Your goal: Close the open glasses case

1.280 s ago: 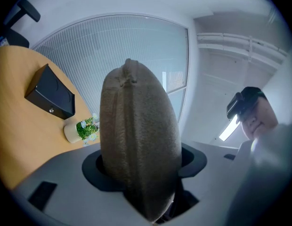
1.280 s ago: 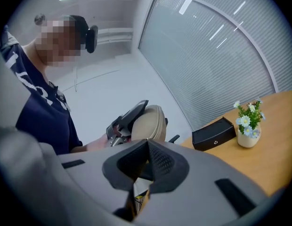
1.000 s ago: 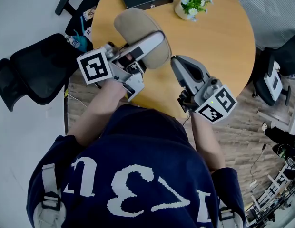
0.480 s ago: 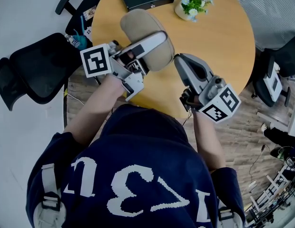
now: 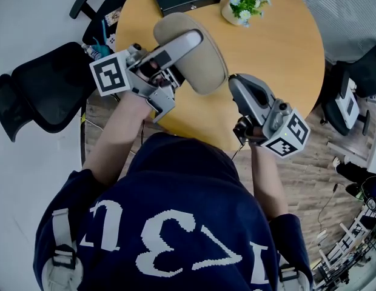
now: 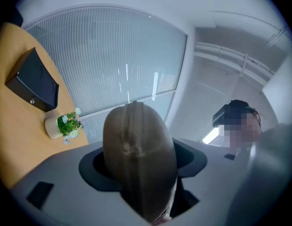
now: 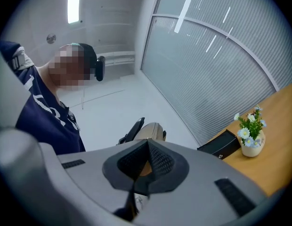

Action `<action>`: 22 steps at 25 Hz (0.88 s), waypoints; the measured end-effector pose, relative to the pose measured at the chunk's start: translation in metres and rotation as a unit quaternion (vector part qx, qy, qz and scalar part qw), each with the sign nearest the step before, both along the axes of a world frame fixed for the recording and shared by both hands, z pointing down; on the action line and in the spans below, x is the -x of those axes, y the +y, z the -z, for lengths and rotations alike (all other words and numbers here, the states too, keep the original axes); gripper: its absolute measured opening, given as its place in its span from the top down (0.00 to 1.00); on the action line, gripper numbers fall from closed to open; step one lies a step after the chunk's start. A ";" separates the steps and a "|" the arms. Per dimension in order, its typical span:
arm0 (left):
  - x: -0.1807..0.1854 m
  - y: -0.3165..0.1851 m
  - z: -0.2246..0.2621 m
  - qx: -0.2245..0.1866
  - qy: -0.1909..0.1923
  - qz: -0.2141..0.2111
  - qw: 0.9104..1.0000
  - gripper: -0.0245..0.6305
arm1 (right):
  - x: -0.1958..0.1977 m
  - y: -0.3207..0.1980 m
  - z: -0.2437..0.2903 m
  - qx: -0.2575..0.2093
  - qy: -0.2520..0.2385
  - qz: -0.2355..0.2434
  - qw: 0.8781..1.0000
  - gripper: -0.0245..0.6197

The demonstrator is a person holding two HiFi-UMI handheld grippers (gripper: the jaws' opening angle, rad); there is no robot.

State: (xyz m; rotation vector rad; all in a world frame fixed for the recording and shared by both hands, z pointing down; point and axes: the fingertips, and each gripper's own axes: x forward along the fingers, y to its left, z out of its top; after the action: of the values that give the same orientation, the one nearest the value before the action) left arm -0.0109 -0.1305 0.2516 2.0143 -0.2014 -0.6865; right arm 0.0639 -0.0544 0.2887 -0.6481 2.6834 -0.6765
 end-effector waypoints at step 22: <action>-0.052 0.051 -0.031 0.003 -0.098 -0.190 0.977 0.53 | -0.002 -0.016 0.004 -0.019 0.049 0.041 0.998 0.93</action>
State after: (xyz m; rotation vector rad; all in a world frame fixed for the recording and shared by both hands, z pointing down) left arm 0.0412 -0.0796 0.2825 2.0363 0.0675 -0.2472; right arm 0.0655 -0.0700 0.2852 -0.5772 2.8189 -0.6288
